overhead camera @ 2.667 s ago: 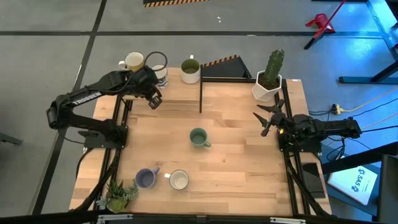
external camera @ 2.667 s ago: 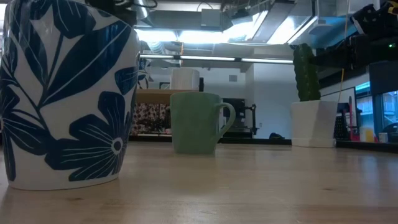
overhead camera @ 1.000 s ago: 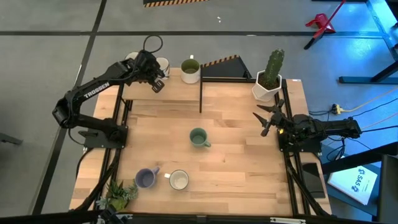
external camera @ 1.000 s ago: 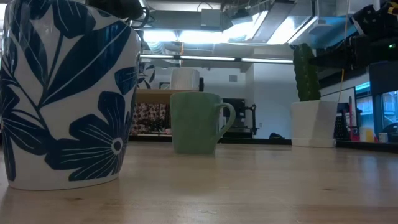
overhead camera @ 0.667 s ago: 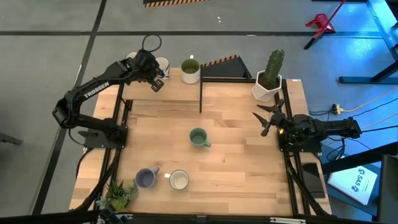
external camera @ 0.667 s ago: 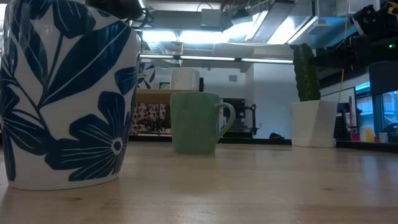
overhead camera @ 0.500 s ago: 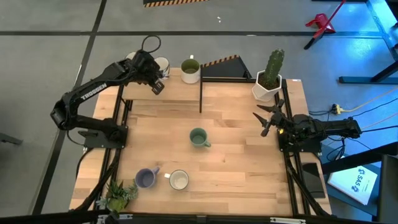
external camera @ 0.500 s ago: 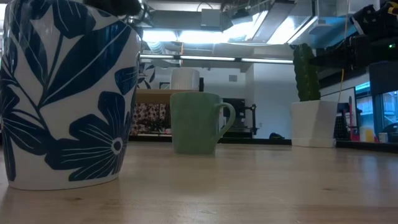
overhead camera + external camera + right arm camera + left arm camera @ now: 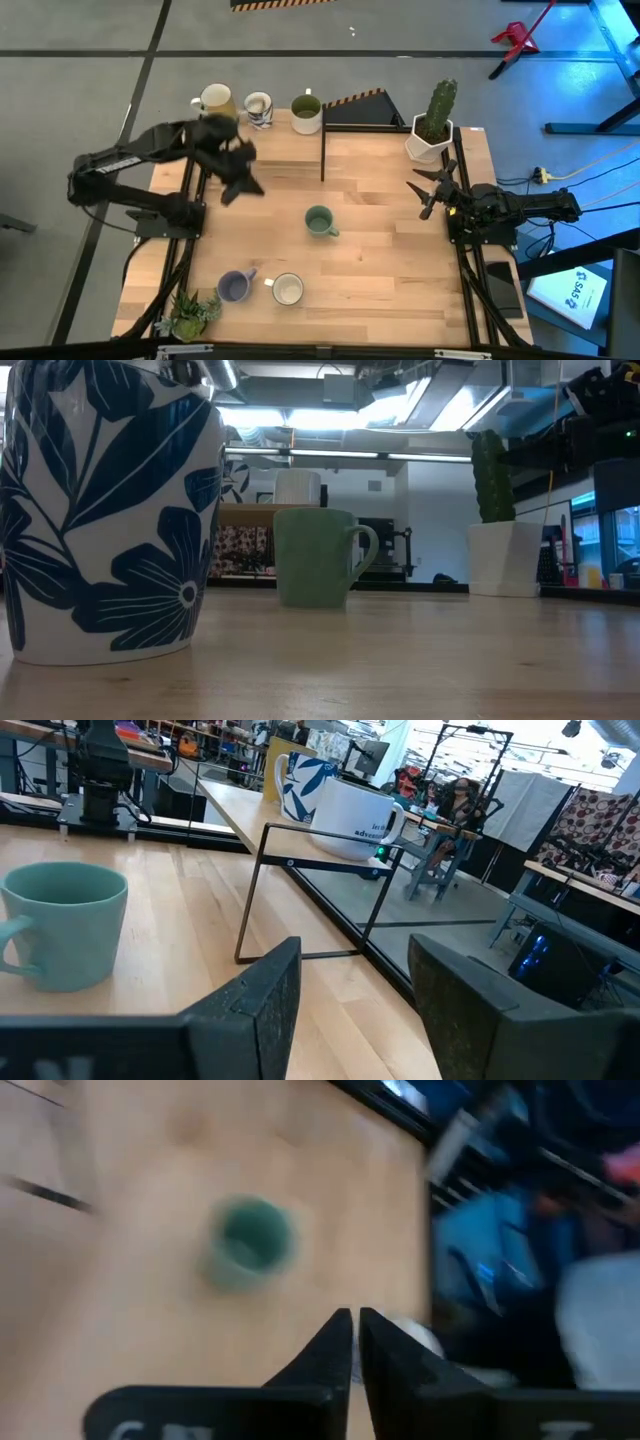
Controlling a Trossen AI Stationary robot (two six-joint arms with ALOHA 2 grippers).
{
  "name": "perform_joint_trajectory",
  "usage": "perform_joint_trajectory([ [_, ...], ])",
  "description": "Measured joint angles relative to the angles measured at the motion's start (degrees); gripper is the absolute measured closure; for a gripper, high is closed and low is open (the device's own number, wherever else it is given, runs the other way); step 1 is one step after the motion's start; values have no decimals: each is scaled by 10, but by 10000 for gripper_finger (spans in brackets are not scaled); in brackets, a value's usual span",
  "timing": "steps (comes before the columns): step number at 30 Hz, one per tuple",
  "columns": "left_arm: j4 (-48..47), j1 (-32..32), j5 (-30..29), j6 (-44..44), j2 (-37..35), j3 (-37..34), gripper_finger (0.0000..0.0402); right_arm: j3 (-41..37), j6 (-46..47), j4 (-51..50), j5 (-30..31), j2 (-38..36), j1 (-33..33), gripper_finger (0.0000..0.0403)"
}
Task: Place coffee mugs
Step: Put the blue mug on the shelf
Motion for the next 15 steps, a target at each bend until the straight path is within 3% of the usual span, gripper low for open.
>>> perform_joint_trajectory([
  [8,-17,-261,-104,-174,1,0,321,0,0,0,0,0,0,226],
  [12,-50,-358,-185,-259,14,0,292,0,0,0,0,0,0,226],
  [15,-83,-412,-201,-305,31,-1,275,0,0,0,0,0,0,226],
])
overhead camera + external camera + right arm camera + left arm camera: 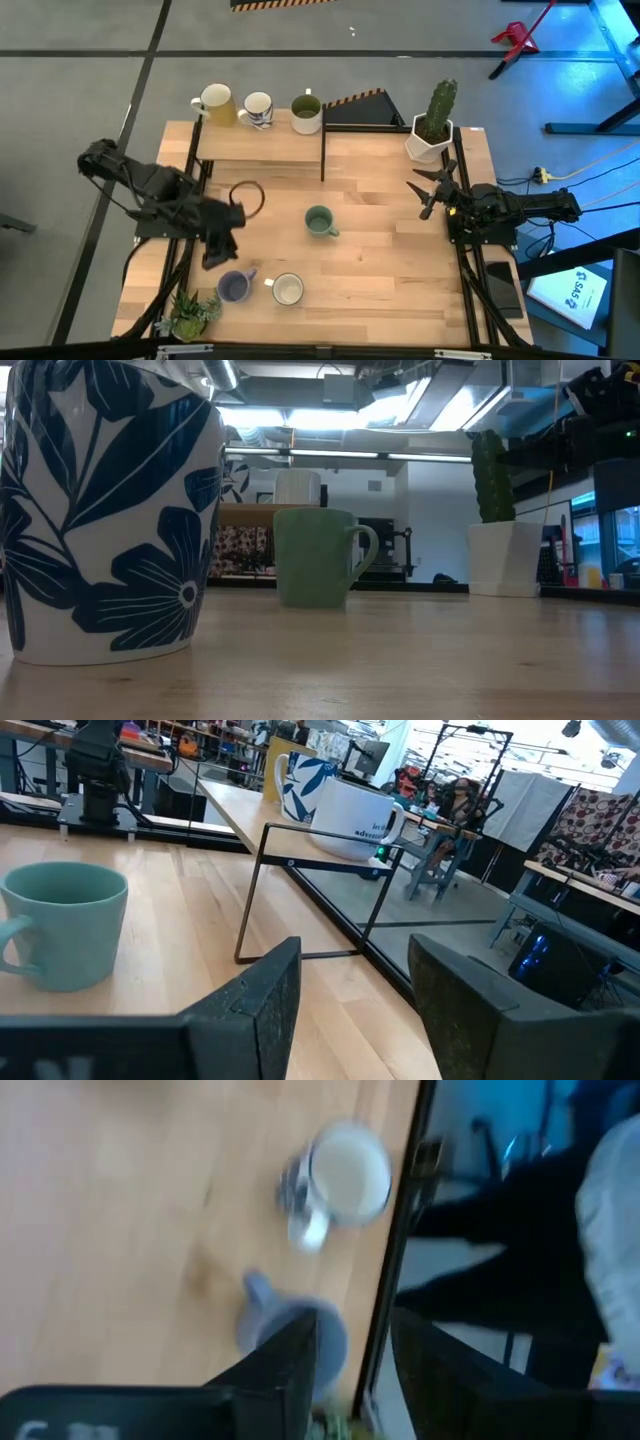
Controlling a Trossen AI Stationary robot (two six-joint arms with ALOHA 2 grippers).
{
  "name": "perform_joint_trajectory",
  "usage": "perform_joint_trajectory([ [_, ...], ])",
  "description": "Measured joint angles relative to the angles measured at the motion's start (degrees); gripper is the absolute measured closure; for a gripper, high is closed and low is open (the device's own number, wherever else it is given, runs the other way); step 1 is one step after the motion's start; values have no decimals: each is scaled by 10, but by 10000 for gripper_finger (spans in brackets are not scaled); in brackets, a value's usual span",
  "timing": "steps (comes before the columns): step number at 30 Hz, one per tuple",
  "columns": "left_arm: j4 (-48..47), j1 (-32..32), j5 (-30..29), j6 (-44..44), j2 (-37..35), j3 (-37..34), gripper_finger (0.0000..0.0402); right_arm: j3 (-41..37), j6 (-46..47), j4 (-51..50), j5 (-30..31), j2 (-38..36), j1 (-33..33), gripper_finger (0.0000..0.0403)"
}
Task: Place coffee mugs
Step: Put the blue mug on the shelf
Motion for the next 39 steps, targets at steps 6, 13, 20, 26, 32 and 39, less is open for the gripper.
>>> perform_joint_trajectory([
  [6,-3,-64,-12,-45,50,0,247,0,0,-11,0,0,0,226],
  [13,-60,-93,-59,-59,119,-10,232,0,0,-11,0,0,0,226],
  [20,6,-93,-44,-59,116,-107,231,0,0,-11,0,0,0,226],
  [26,84,-93,-26,-58,107,-181,231,0,0,-14,0,0,0,226],
  [32,162,-96,-3,-71,107,-234,231,0,0,-14,0,0,0,226],
  [39,165,-95,2,-106,108,-273,297,0,0,-14,0,0,0,226],
])
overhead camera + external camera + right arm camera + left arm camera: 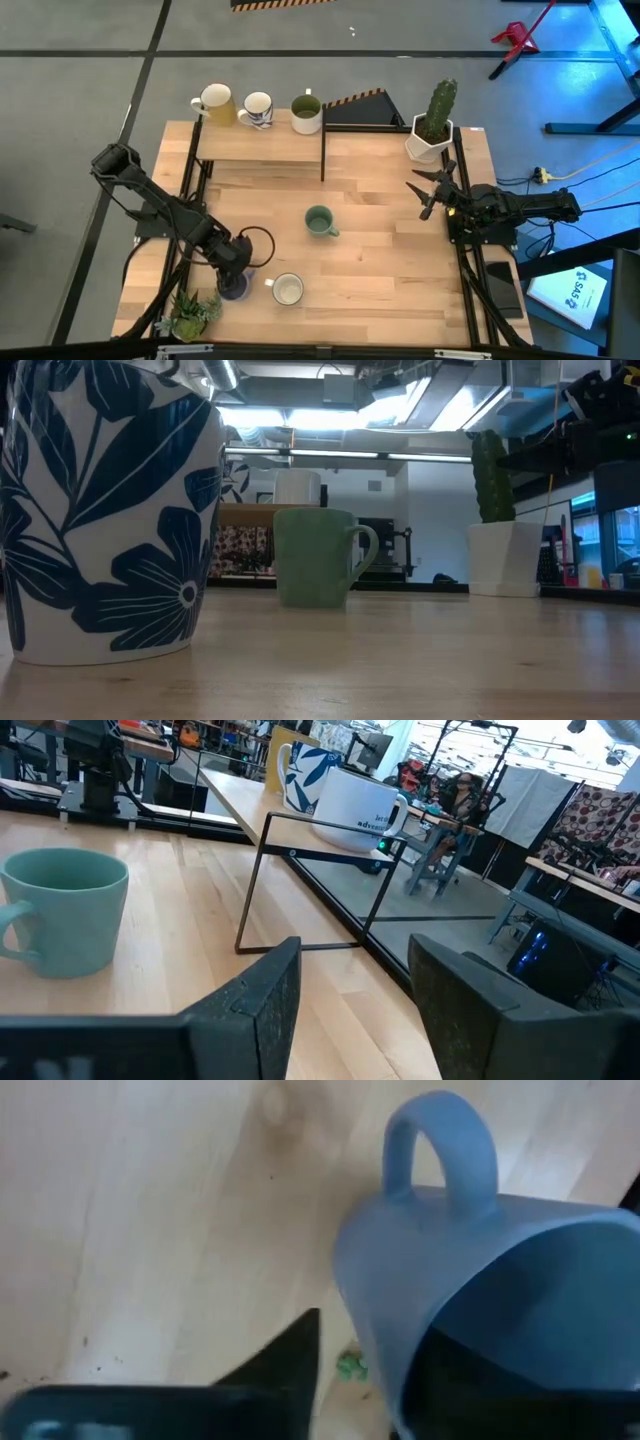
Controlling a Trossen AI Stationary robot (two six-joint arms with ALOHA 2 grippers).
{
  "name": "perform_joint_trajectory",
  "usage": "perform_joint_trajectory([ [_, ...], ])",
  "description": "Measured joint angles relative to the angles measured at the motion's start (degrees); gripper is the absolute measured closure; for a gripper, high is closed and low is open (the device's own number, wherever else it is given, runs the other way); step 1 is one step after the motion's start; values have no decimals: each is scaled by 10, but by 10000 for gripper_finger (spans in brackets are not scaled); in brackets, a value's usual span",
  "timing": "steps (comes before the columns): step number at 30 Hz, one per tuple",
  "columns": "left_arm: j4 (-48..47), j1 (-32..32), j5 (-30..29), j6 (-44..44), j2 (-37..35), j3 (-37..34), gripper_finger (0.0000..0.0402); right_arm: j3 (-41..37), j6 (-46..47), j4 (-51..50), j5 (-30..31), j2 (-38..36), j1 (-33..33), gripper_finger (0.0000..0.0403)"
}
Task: Place coffee mugs
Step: Put the blue mug on the shelf
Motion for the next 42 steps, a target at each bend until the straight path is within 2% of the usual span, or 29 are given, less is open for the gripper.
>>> perform_joint_trajectory([
  [3,1,5,-1,-27,0,-12,370,0,0,0,0,0,0,226],
  [4,-2,8,-4,-46,-2,-16,383,0,0,0,0,0,0,226],
  [11,-15,39,-31,-171,0,-5,389,0,0,-12,0,0,0,226],
  [16,-81,78,-37,-243,0,51,389,0,0,-19,0,0,0,226],
  [24,-307,156,-71,-238,0,217,389,0,0,-21,0,0,0,226],
  [29,-428,215,-150,-239,0,322,389,0,0,-21,0,0,0,226],
  [32,-450,259,-191,-231,-3,360,389,0,0,-21,0,0,0,226],
  [36,-442,342,-200,-220,-22,379,389,0,0,-22,0,0,0,226],
  [42,-443,482,-200,-146,-32,376,389,0,0,-25,0,0,0,226],
])
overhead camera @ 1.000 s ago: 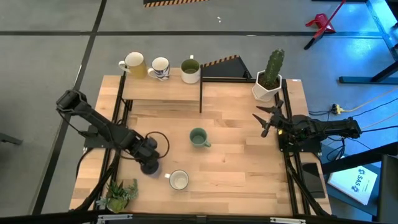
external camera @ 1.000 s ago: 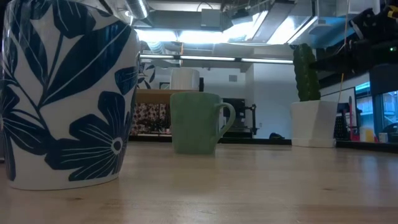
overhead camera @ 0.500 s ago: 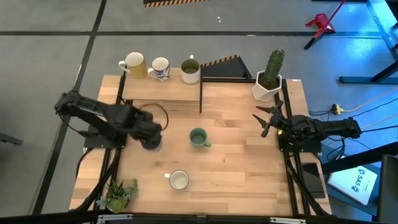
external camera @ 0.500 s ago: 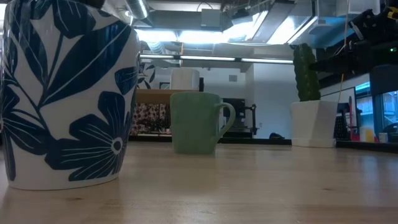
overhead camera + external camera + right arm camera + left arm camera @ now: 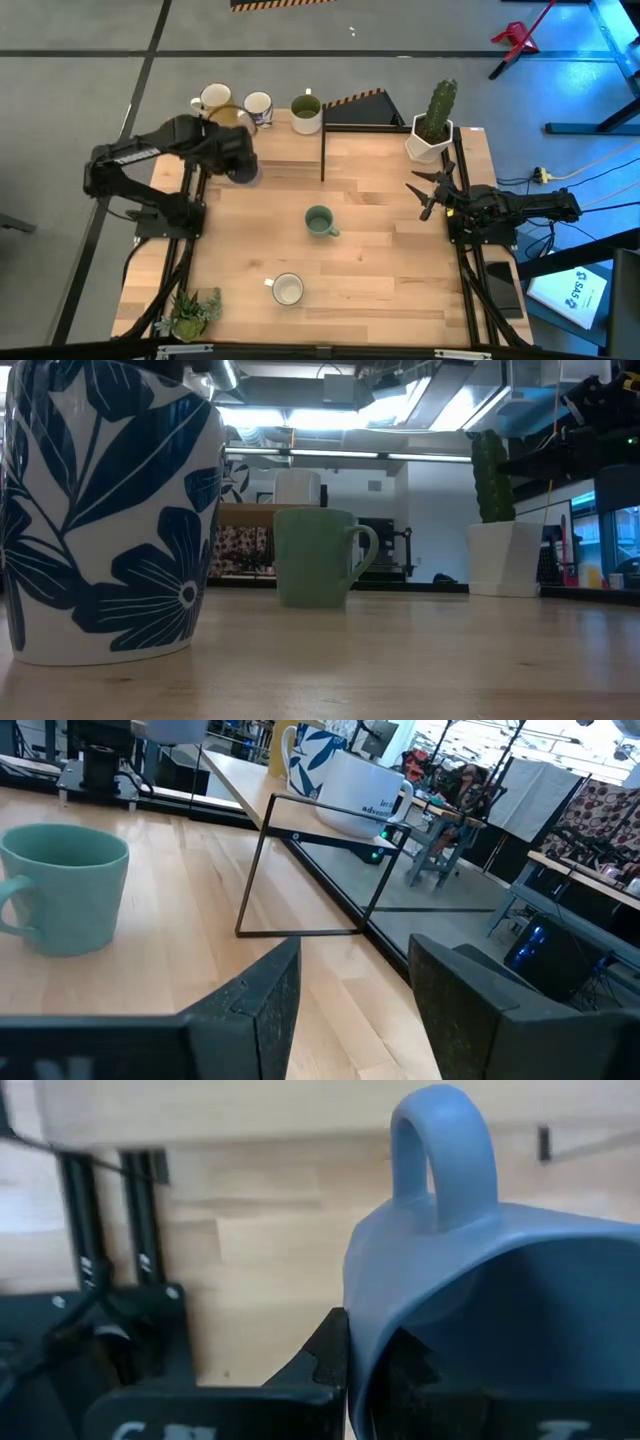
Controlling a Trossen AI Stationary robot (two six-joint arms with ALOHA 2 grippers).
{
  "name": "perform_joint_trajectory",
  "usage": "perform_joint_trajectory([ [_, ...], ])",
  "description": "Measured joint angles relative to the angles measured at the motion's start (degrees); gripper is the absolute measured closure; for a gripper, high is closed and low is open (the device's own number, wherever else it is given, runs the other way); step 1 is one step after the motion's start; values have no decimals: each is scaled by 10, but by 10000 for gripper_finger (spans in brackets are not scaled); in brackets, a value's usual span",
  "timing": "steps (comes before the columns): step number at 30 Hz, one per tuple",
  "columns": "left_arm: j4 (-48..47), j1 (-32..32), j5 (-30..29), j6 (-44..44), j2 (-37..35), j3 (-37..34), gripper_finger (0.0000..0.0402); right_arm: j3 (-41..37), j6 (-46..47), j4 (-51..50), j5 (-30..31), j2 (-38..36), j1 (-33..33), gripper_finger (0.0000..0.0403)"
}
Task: Place coffee mugs
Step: Put the blue mug on the shelf
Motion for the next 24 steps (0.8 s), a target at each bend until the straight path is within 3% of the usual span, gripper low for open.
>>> perform_joint_trajectory([
  [6,-1,123,0,75,-1,0,389,0,0,0,0,0,0,226],
  [14,-1,247,-25,100,-1,0,389,0,0,0,0,0,0,226],
  [24,2,352,-19,118,14,-7,389,0,0,0,0,0,0,226],
])
